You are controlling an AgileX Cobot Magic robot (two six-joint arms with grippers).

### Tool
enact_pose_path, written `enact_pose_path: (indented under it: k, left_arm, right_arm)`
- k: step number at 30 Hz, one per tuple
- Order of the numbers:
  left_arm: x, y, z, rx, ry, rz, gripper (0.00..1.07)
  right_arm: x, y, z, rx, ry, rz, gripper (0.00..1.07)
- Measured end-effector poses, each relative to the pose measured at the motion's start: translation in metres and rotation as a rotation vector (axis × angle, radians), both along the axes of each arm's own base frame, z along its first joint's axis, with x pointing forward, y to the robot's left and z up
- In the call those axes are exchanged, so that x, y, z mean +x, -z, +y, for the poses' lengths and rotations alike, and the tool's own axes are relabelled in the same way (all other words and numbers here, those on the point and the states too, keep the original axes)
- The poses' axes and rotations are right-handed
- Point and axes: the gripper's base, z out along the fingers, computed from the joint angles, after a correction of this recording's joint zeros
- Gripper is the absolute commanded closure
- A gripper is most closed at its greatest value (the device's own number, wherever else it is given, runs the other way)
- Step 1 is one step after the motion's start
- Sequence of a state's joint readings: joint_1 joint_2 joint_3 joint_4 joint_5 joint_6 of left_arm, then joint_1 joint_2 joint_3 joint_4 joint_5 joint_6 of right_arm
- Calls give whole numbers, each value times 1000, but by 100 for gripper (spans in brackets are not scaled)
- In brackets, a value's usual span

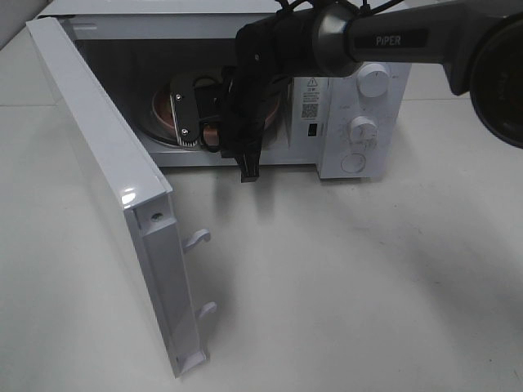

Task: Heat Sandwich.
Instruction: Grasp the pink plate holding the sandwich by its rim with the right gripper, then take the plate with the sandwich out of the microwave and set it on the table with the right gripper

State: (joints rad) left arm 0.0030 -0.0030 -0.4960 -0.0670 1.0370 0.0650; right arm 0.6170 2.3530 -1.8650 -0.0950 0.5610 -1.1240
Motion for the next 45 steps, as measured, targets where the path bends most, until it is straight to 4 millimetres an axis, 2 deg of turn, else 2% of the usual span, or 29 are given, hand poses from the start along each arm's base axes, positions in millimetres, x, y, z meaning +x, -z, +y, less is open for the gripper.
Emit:
enact_pose_path:
  k: [1,19,27,41,45]
  left_arm:
    - [0,0,0,0,0,0,7]
    - [0,0,0,0,0,0,7]
    - [0,0,0,0,0,0,7]
    - [0,0,0,0,0,0,7]
    - [0,0,0,0,0,0,7]
  right_arm:
    - [0,-1,0,3,0,-4,107]
    - [0,-3,0,-10,-24,-9,107]
    - [-6,-11,-4,-47,-88,-8,107]
    - [-39,-23,-20,-89,-258,32,107]
    - [-52,-33,-27,-108,-312,37,107]
